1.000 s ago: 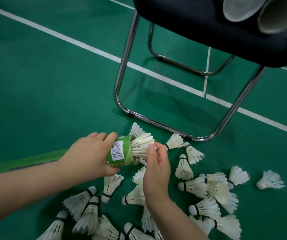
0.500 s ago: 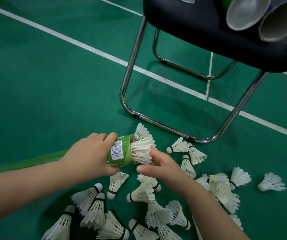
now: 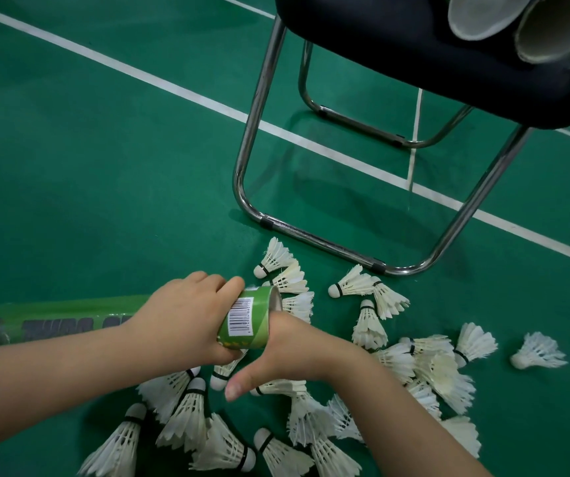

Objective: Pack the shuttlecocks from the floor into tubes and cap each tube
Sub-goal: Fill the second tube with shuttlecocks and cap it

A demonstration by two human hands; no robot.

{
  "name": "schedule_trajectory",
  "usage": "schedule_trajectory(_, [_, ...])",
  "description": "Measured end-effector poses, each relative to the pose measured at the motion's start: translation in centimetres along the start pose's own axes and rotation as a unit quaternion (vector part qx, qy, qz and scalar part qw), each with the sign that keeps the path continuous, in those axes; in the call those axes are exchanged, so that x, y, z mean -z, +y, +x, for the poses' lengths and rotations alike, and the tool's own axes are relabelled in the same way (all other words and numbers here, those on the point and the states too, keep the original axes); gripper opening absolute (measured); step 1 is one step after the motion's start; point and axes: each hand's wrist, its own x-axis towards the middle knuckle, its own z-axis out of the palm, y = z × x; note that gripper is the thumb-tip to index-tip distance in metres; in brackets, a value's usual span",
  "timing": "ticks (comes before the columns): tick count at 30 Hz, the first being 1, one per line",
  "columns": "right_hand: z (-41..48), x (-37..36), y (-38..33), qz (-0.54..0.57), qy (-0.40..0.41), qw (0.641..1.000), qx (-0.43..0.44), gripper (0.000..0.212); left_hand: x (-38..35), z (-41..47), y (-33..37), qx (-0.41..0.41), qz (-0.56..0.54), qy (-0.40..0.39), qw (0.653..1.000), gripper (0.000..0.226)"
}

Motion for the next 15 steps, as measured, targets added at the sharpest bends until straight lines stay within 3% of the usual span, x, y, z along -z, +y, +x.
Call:
schedule_trajectory(2, [0.3,-0.6,0.7,-0.024,0.072,0.997,0.005,0.045,-0.1,0.2,0.0,0.007,-0.007,0.005,1.000,0.059])
schedule_trajectory(3, [0.4,-0.9,1.5,-0.072,0.145,0.987,0.024,0.041,0.0,0.2,0.1,0.018,-0.006,0.004,1.000,0.059])
schedule_trajectory(5, [0.4,-1.1,3.1,-0.202,0.304,0.926,0.092,0.032,0.1,0.3,0.2,0.038,-0.006,0.005,0.999,0.061])
schedule_trajectory(7, [-0.1,-0.8,4.9,-0.235,0.392,0.880,0.127,0.037,0.2,0.1,-0.1,0.058,-0.008,-0.019,0.998,0.061])
schedule_trajectory(11, [-1.3,0.6,8.5,-0.247,0.413,0.873,0.077,0.046,0.0,-0.5,-1.1,0.085,0.004,-0.052,0.995,0.061])
schedule_trajectory(15, [-1.6,3.2,11.4,-0.276,0.406,0.868,-0.068,0.061,0.0,0.1,-1.2,0.088,0.002,-0.060,0.994,0.062])
